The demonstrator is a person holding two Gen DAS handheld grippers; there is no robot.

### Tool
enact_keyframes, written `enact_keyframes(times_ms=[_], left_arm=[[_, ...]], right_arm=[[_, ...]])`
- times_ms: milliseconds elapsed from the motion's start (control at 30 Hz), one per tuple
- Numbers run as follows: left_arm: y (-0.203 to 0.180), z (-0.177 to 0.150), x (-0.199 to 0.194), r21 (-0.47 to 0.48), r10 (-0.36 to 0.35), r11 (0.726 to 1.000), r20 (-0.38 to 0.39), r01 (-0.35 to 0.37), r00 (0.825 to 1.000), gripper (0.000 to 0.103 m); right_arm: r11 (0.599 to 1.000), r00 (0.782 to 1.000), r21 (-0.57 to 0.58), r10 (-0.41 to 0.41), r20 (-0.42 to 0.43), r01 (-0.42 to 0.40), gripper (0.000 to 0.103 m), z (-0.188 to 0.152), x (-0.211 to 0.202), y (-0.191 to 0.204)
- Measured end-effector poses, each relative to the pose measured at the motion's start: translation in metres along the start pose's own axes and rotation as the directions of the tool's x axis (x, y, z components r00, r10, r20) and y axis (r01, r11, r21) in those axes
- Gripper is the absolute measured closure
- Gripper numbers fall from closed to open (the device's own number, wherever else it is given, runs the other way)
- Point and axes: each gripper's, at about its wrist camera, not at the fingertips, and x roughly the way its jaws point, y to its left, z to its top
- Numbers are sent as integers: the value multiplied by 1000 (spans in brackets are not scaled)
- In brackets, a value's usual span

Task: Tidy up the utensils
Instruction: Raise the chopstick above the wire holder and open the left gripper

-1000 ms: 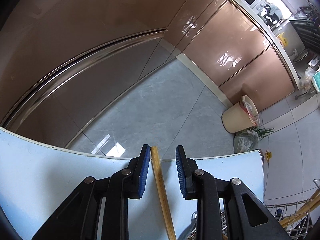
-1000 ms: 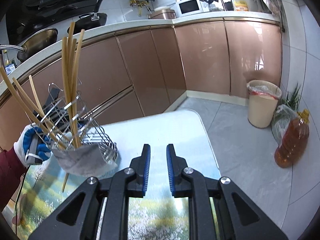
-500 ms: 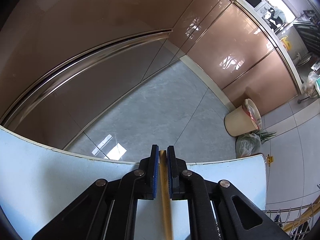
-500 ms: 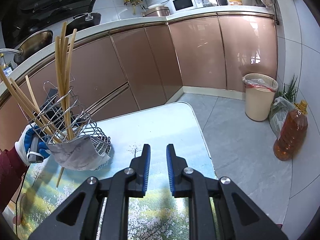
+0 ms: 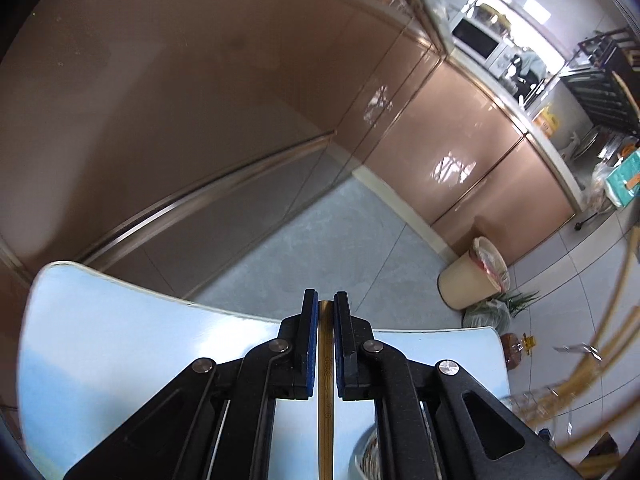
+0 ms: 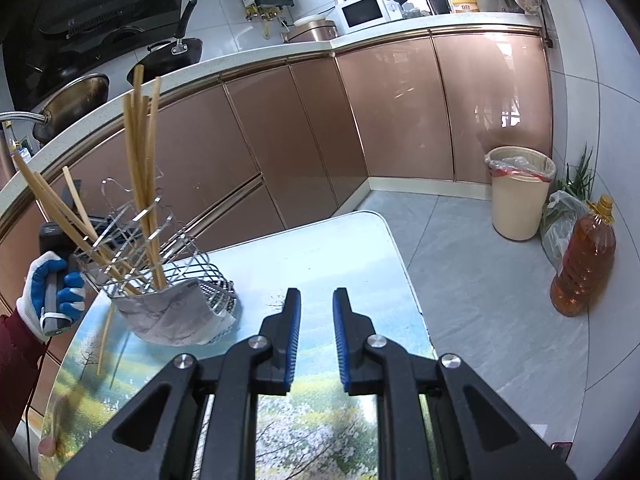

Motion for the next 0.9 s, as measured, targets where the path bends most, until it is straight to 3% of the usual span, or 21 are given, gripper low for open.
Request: enact_keyframes(times_ms=[267,633,767,900], left_arm=[[4,-6,-62,-16,-36,999,62,37,997,96],[-20,-14,-145,2,-98,995,137,99,986,96],[-39,-14,-182,31,-106,994,198,102,974,96],[-59,-10,-217,75,-94,994,292,75,952,96]], right_arm=[[1000,999,-1,22,38,-22,87,6,-40,12],[999,994,15,46,101,-47,87,9,-109,18],[999,990,14,49,133,-51,87,8,-140,17],[998,986,20,51,157,-55,87,8,-161,15]])
